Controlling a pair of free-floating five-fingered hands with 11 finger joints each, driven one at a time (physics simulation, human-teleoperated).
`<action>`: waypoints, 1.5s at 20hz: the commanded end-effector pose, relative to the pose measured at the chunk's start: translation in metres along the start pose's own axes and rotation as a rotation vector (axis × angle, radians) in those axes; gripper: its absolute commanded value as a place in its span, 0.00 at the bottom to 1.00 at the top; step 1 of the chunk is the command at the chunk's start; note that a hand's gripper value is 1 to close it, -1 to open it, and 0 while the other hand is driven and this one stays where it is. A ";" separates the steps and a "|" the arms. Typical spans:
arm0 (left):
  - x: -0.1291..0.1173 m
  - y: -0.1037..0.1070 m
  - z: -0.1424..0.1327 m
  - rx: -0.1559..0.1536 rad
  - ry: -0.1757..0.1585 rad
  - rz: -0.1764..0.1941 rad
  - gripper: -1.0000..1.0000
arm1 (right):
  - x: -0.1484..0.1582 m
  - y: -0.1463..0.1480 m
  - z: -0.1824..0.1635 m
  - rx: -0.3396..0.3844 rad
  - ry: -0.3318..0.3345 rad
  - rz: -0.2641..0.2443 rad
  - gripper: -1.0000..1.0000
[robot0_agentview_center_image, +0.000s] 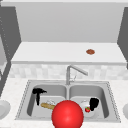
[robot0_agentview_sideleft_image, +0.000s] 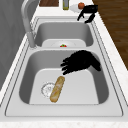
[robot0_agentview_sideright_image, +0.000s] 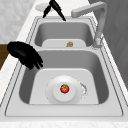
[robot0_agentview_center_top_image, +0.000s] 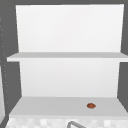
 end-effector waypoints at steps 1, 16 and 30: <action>0.028 -0.009 -0.004 -0.011 0.038 -0.004 0.00 | 0.000 0.000 0.000 0.000 0.000 0.000 0.50; 0.121 -0.004 -0.010 -0.011 0.049 -0.022 0.00 | 0.000 0.000 0.000 0.000 0.000 0.000 0.50; 0.165 -0.013 0.033 -0.007 0.022 -0.085 0.00 | 0.000 0.000 0.000 0.000 0.000 0.000 0.50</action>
